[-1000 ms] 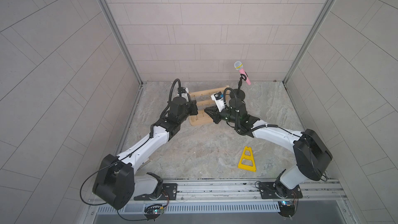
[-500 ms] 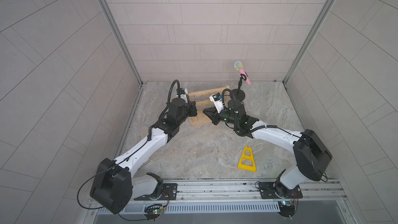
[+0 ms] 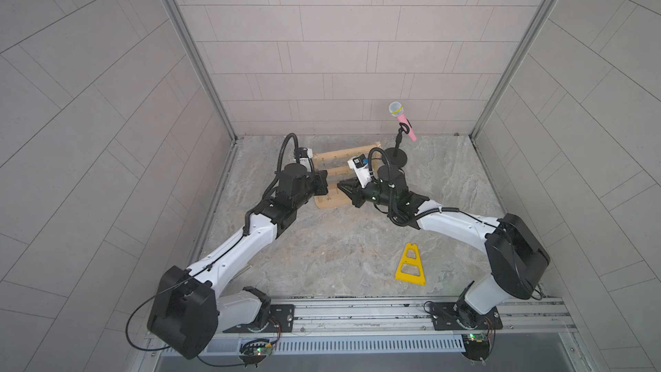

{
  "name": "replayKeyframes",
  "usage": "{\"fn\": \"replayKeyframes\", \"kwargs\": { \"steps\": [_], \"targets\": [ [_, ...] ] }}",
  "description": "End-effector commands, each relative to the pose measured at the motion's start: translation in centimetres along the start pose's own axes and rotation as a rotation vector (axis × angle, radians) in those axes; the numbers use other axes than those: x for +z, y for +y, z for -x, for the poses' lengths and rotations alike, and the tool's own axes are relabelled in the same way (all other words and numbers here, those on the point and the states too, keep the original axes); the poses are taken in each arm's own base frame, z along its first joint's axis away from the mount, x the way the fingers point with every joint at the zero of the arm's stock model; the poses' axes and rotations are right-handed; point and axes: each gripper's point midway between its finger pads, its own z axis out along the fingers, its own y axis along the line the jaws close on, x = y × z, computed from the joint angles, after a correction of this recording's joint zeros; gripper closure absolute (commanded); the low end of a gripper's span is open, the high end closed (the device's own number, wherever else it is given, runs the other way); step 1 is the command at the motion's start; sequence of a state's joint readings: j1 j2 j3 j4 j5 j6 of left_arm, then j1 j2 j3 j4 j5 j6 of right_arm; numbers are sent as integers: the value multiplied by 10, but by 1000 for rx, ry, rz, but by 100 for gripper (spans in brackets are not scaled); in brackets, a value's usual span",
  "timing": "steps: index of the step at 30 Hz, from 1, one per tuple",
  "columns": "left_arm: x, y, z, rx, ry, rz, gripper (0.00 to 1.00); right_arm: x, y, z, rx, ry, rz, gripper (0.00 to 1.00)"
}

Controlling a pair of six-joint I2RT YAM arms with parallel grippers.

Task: Hang the necklace on the jewelry display stand
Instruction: Hang the necklace on the stand.

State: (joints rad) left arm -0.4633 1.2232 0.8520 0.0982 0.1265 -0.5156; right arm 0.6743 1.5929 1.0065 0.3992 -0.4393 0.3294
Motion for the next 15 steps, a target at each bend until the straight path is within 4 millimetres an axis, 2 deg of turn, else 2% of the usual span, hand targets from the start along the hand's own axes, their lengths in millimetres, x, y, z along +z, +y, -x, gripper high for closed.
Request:
{"fn": "replayKeyframes", "kwargs": {
  "steps": [1, 15],
  "targets": [
    [-7, -3, -1, 3, 2, -13, 100, 2, 4, 10, -14, -25, 7, 84],
    [-13, 17, -9, 27, 25, 88, 100, 2, 6, 11, -16, -25, 8, 84]
  ]
}}
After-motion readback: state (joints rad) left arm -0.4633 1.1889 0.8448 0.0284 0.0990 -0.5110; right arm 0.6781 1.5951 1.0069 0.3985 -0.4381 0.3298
